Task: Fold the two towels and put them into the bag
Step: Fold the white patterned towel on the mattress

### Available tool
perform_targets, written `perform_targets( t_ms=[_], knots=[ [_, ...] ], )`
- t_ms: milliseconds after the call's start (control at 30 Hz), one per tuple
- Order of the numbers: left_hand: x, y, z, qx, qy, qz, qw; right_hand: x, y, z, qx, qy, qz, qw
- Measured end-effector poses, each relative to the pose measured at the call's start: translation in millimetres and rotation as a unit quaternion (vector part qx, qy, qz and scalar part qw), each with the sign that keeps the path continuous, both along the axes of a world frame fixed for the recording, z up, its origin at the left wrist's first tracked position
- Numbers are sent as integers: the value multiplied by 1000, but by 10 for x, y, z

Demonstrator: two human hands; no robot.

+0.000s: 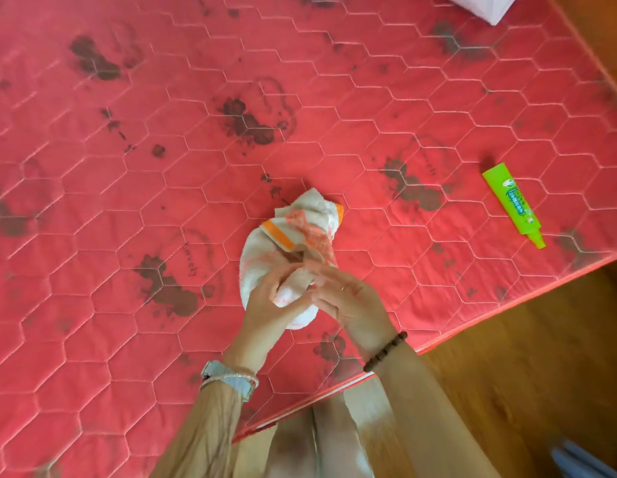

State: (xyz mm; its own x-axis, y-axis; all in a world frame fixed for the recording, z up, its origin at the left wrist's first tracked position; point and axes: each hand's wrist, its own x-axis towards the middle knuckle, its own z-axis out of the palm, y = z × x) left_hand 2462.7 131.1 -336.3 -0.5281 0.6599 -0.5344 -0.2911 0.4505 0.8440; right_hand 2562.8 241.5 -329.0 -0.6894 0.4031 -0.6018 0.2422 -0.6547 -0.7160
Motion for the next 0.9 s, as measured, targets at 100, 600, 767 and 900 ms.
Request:
perform_targets(
  t_ms=[100,600,767,900],
  knots=[
    [-50,-122,247,41,35,40,998,-78,-27,322,4,34,11,999],
    [-179,-594,783,57,98,183,977,-296,-236,583,292,1,167,942],
    [-168,-798,901,85,78,164,980,-590,-467,616,381,46,305,872],
    [-243,-897,1057,117,88,208,967,-687,-539,589,439,11,374,817]
  ],
)
